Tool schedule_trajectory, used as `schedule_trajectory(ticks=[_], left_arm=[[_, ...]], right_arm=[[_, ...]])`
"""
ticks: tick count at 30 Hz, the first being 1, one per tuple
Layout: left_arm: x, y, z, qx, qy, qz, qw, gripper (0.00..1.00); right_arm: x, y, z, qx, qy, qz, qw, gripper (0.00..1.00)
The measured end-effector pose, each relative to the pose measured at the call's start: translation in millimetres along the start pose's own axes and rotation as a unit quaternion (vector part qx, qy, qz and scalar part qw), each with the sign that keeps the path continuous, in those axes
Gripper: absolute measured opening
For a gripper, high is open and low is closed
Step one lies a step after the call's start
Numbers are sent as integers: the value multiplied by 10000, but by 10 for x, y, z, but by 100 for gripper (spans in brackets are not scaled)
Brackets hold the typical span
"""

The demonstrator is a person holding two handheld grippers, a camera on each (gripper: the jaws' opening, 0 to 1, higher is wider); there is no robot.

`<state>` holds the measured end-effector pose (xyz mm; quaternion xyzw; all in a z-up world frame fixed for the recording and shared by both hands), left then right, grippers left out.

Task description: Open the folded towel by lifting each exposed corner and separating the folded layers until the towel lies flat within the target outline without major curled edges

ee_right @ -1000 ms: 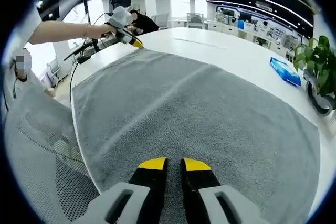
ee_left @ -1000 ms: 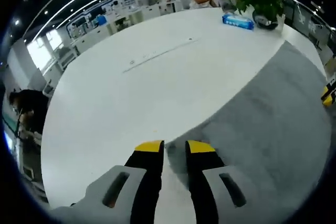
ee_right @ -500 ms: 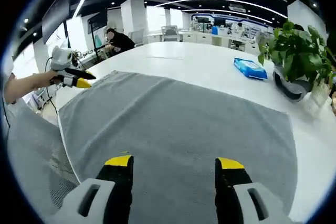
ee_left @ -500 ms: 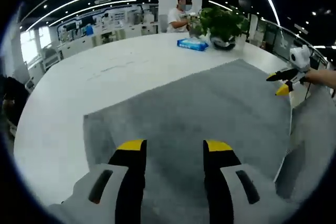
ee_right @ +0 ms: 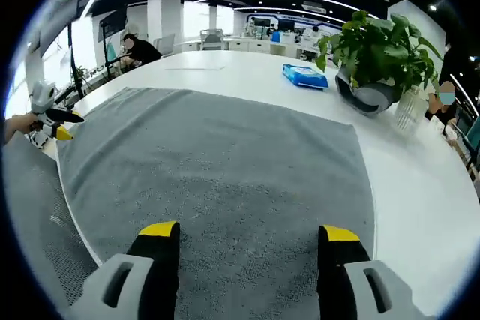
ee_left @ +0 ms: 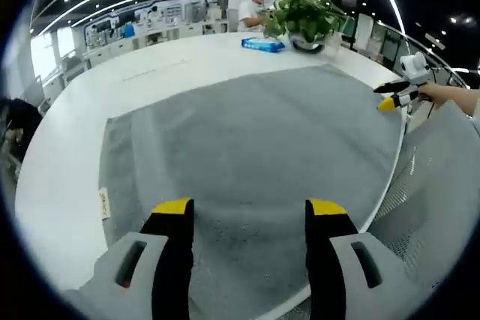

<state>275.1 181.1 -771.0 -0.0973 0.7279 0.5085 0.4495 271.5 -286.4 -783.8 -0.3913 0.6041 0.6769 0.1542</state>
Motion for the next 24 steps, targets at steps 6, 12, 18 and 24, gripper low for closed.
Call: schedule_trajectory(ticks=[6,12,18,24], left_arm=[[99,-74,48,-76,-92,126,9998,61],[108,-85,69,-153,-282,47,9995,61],[127,-80,167,-218,-231,-30,9995,63],[99,-90,312,-256,-206,22,9995,63]], right_arm=[[106,17,36,11,-139,-98,9999,76],[86,-7,39,12,-162,-129,9998,77],[36,-74,62,-28,-128,-37,9999,79],[-84,-205,125,-103,-62,93,9999,81]])
Point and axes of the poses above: the point that each gripper's makers call its tool centre point, and the gripper's own axes: y roughly backward along the fingers, z roughly to its left, x roughly out of its underside, the point moved 3 cm from there along y, roughly backward along the fingers, and after that the axes turned 1 degree about x, right-handed, at the moved point
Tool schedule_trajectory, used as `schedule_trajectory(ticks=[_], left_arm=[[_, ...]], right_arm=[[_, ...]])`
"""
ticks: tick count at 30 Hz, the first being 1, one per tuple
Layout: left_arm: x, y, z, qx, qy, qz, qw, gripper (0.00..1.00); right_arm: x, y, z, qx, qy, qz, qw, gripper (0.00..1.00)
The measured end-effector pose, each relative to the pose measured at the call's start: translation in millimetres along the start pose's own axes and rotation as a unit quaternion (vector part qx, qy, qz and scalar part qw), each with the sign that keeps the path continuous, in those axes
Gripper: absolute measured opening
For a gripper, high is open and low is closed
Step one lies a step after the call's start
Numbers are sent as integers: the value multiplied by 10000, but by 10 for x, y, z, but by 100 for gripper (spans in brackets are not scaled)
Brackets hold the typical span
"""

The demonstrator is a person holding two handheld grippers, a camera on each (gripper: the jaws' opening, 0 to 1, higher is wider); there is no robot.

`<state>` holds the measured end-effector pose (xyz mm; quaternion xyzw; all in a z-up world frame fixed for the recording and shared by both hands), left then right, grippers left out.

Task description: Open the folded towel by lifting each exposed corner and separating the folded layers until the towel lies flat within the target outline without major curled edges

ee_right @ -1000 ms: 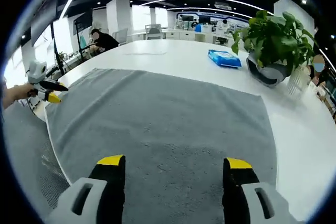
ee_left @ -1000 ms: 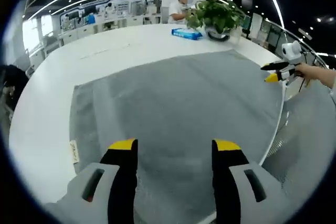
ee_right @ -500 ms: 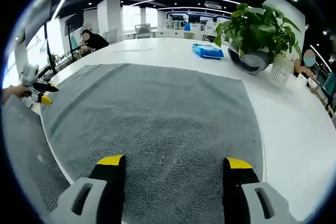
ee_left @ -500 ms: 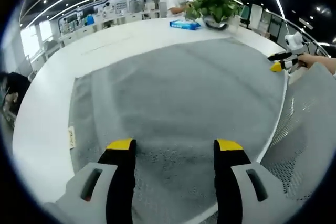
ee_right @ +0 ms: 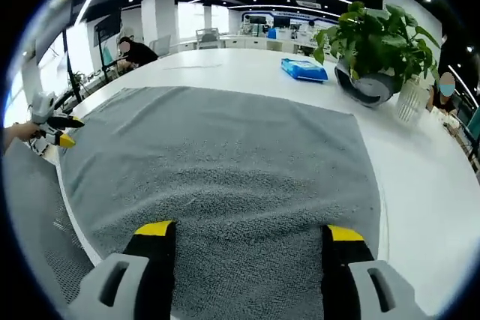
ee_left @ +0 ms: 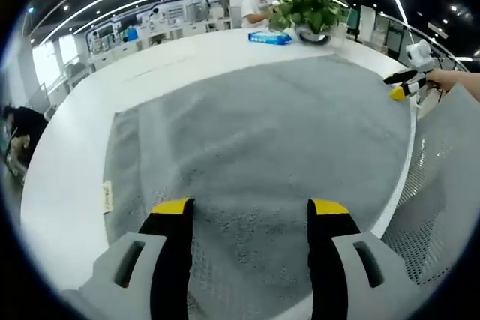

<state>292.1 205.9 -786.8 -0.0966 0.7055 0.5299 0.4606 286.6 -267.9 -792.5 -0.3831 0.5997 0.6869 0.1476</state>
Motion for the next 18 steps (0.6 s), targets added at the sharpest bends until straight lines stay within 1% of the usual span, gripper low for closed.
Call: schedule_trajectory(ticks=[1,10,12,18], left_arm=[[-4,-6,53,-24,24,19,10000,63],[-64,-54,329,-67,57,119,9999,63],[-85,-83,424,-68,55,144,9999,63],[-174,-152,554,-62,49,190,9998,63]], right_arm=[[-20,-21,12,-17,15,8,10000,81],[-253,-243,115,-118,116,7,9999,81],[-285,-271,130,-134,133,4,9998,81],[-386,-373,145,-182,180,-20,9997,81]])
Point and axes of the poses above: the point that each gripper's makers call its tool centre point, and the gripper's own axes: y roughly backward along the fingers, z roughly to its left, x roughly out of its underside, the point moved 3 cm from there along y, roughly backward along the fingers, and after that the axes turned 1 degree about x, right-handed, at the moved point
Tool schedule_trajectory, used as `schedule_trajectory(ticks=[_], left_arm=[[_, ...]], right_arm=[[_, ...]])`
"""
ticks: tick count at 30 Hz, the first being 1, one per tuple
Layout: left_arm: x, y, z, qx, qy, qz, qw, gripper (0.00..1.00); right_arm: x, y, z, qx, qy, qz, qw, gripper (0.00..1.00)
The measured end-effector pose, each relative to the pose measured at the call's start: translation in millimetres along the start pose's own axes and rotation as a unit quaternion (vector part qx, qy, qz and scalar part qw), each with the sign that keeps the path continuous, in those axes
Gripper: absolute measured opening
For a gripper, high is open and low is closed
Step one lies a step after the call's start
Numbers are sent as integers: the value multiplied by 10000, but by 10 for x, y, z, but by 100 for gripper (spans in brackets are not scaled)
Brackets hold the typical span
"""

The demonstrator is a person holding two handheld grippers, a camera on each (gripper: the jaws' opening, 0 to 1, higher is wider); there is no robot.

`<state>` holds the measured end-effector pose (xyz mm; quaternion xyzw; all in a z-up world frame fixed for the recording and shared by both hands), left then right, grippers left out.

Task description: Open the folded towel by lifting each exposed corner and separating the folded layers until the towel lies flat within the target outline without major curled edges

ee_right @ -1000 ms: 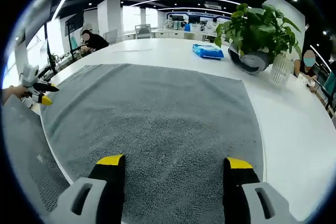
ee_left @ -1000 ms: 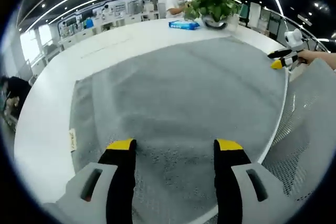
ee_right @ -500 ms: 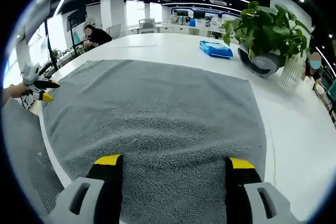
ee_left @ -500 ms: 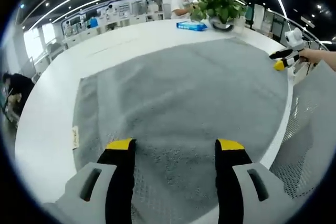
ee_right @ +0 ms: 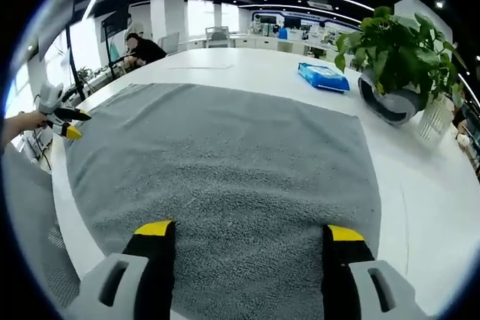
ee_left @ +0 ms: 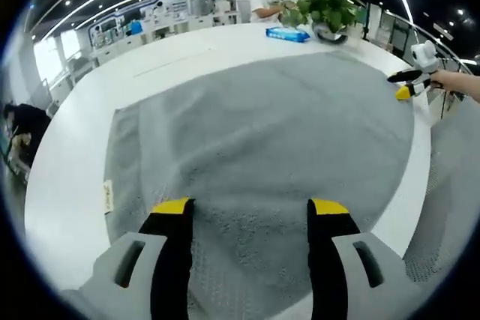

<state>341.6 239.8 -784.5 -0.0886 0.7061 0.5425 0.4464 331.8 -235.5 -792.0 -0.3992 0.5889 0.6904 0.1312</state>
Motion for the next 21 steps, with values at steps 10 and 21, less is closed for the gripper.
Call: schedule_trajectory(ticks=[10,21], left_arm=[[-150,-117,155,-10,20,-49,10000,62],[-212,-175,224,-43,109,-148,9998,62]], right_arm=[[-153,-162,-11,-20,20,-46,10000,82],[-238,-237,-42,-41,43,-141,9999,82]])
Point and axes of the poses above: the point that each gripper's makers call its tool centre point, and the gripper's own axes: y roughly backward along the fingers, z roughly to its left, x roughly out of its underside, the point moved 3 cm from there along y, roughly backward along the fingers, and after that the axes turned 1 degree about x, right-handed, at the moved point
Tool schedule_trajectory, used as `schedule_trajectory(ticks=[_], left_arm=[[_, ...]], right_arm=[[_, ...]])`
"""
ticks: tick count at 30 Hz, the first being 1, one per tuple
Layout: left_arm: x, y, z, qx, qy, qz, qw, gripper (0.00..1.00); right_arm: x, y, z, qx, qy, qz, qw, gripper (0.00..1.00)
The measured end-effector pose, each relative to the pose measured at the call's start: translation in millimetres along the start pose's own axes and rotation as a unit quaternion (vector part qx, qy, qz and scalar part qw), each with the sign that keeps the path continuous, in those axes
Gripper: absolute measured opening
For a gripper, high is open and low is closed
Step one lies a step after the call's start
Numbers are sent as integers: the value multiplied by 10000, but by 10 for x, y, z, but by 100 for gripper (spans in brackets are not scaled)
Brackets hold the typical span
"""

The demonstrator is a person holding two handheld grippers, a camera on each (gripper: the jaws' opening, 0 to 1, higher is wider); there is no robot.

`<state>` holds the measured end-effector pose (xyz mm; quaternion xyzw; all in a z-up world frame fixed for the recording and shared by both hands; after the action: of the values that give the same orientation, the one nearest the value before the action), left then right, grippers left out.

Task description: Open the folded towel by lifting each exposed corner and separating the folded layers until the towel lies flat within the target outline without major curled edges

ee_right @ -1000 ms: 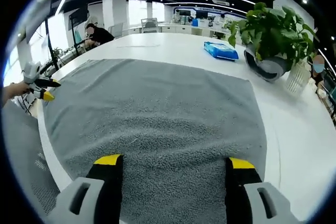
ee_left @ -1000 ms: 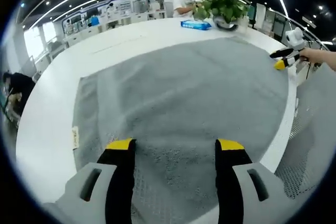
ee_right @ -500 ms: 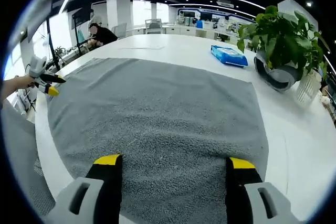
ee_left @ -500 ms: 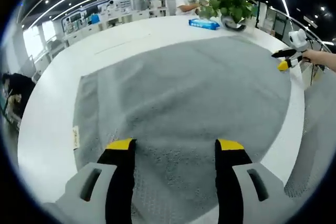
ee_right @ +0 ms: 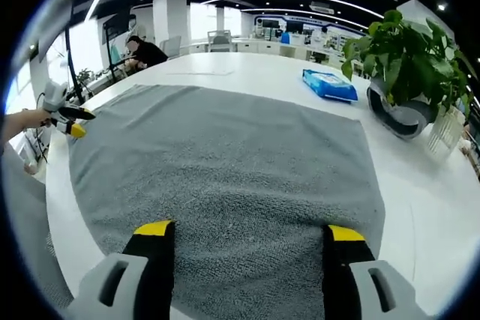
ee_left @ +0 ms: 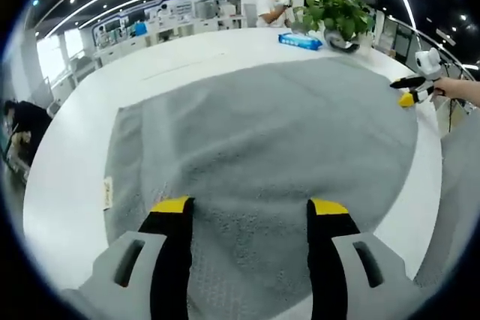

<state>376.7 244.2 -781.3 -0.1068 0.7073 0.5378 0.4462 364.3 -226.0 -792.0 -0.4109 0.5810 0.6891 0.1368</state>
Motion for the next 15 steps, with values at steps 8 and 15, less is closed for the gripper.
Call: schedule_trajectory(ticks=[8,15], left_arm=[[16,77,-37,-176,271,59,9995,70],[-108,414,-232,-324,430,-479,9974,80]], right_arm=[[18,54,85,-106,-73,70,9999,90],[-98,366,190,14,-27,-391,9992,98]])
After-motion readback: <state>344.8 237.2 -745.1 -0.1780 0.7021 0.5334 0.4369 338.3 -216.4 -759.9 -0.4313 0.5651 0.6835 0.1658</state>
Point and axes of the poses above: the point that each gripper's makers call its tool centre point, and the gripper's own axes: y roughly backward along the fingers, z roughly to its left, x roughly out of its underside, the point moved 3 cm from there along y, roughly backward along the fingers, and after that the axes turned 1 degree about x, right-handed, at the moved point
